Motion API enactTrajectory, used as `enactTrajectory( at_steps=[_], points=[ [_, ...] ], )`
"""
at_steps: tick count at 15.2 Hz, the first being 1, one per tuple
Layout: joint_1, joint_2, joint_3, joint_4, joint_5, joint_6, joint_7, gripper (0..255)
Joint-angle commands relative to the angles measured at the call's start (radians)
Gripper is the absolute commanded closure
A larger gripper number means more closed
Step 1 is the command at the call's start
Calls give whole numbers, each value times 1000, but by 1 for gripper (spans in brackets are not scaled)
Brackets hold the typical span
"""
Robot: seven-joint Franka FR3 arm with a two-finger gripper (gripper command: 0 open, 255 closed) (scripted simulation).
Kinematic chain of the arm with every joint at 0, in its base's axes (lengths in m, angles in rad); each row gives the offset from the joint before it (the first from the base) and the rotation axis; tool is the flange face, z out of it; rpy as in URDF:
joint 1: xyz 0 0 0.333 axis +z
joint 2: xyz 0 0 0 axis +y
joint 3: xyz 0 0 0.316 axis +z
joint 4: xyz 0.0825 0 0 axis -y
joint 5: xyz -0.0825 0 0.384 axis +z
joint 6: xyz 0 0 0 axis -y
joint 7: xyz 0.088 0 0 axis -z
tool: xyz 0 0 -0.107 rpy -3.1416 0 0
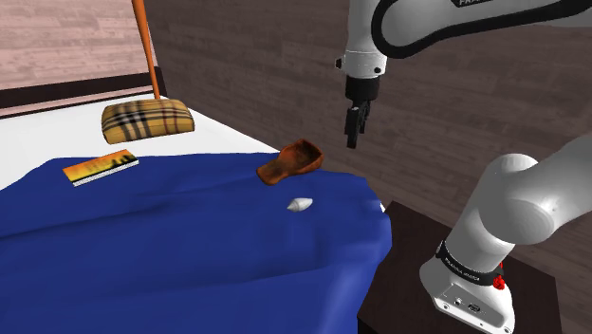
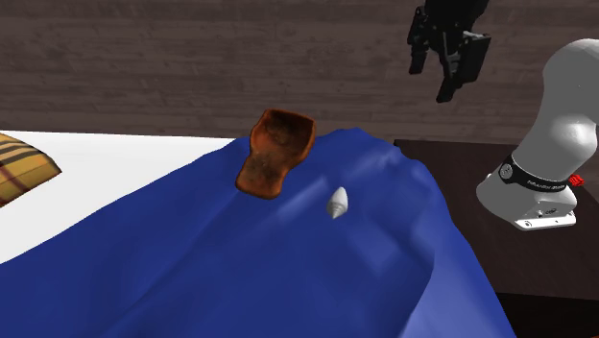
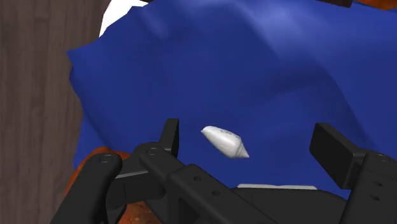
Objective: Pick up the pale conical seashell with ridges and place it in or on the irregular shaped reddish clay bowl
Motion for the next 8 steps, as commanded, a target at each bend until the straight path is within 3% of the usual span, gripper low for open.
enactTrajectory(
  at_steps=[1,8],
  points=[
    [8,59,8,-12,-19,67,-31,0],
    [29,304,54,-1,-98,280,-94,0]
  ],
)
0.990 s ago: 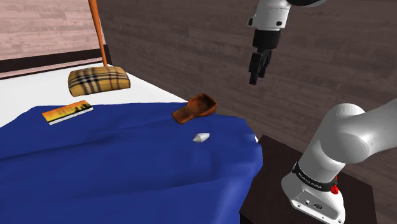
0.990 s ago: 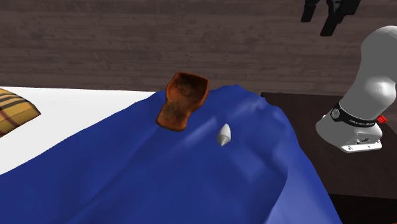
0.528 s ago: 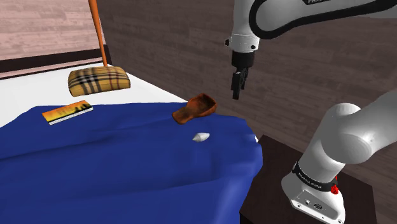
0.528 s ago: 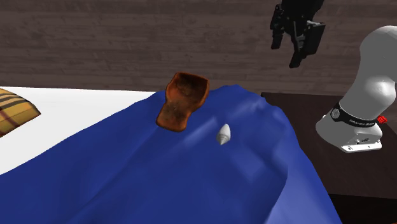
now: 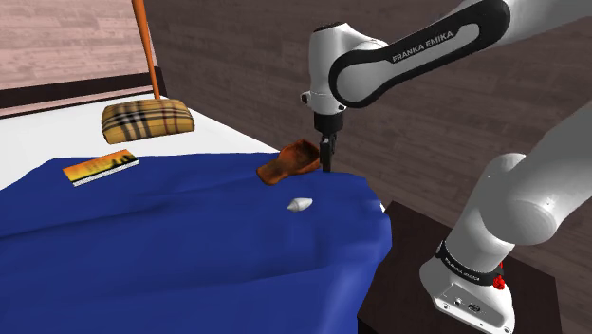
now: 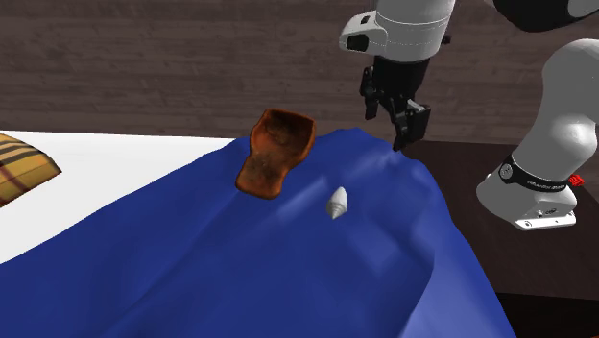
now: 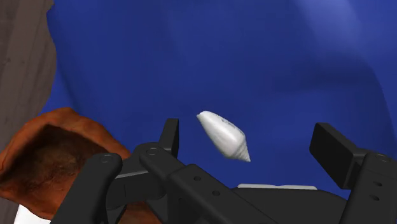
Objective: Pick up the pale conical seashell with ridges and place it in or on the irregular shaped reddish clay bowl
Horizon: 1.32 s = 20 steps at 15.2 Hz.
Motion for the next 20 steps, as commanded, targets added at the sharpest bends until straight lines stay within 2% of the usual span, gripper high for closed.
enactTrajectory(
  at_steps=[1,6,12,20],
  points=[
    [4,68,13,7,-29,56,-16,0],
    [13,261,45,54,-126,181,-25,0],
    [37,500,62,147,-284,290,-5,0],
    [35,581,37,127,-346,384,32,0]
  ],
)
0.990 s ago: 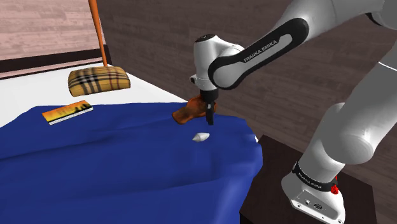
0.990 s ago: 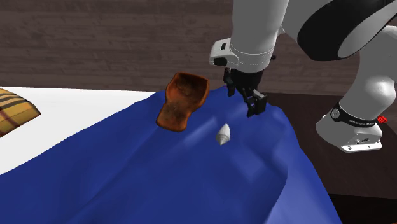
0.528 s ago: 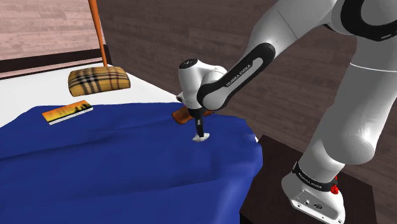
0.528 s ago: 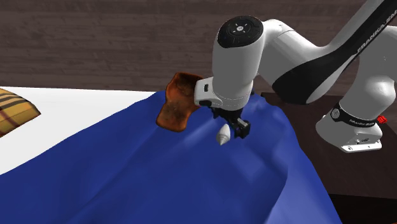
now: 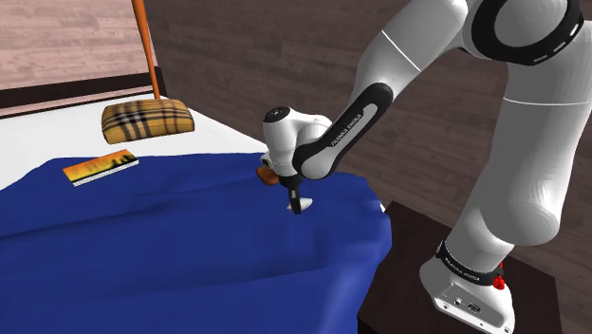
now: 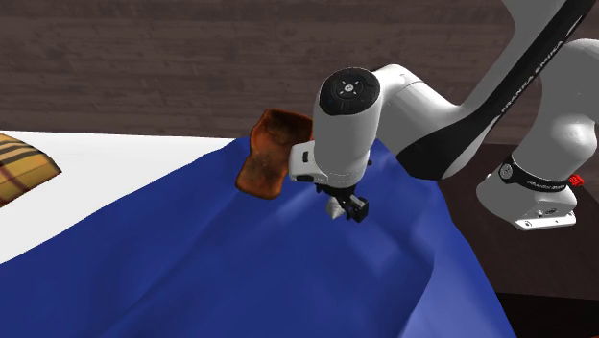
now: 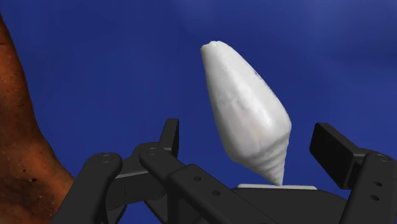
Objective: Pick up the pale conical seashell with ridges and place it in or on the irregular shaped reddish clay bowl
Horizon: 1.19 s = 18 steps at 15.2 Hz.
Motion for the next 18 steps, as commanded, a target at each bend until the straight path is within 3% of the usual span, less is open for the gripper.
enactTrajectory(
  at_steps=[1,8,9,18],
  points=[
    [-1,13,-5,-5,-12,18,7,0],
    [-1,13,-5,-5,-11,18,7,0],
    [-1,13,-5,-5,-11,18,7,255],
    [-1,13,-5,-5,-11,18,7,255]
  ],
)
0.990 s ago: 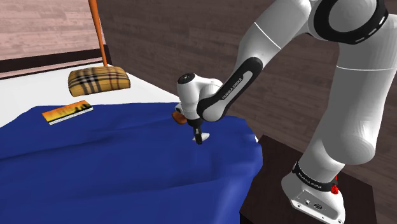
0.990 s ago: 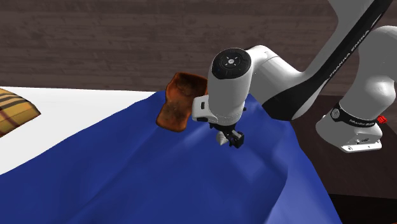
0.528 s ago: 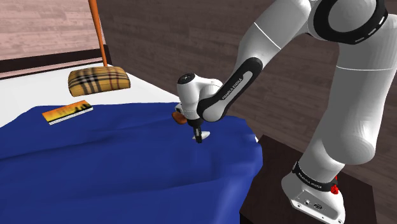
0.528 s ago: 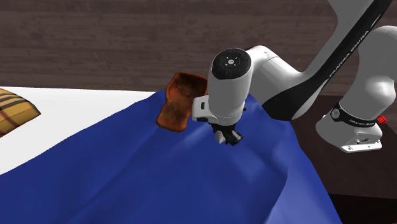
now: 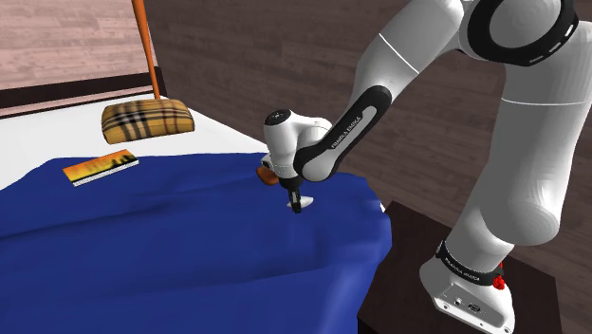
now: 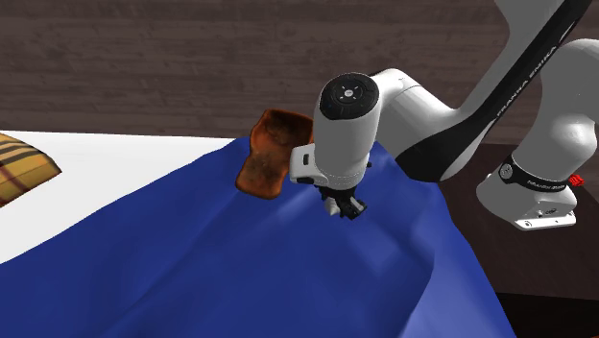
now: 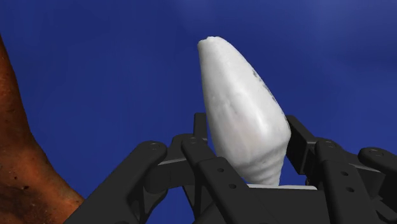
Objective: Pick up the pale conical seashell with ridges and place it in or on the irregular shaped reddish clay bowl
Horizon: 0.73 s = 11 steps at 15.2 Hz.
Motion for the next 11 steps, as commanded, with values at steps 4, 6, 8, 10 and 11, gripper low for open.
enactTrajectory(
  at_steps=[4,6,8,10,11],
  points=[
    [-5,-48,10,1,31,-43,-29,255],
    [-6,-70,14,3,45,-65,-43,255],
    [-8,-93,18,6,59,-88,-56,255],
    [-9,-114,21,9,73,-111,-70,255],
    [-9,-125,22,12,79,-122,-76,255]
  ],
)
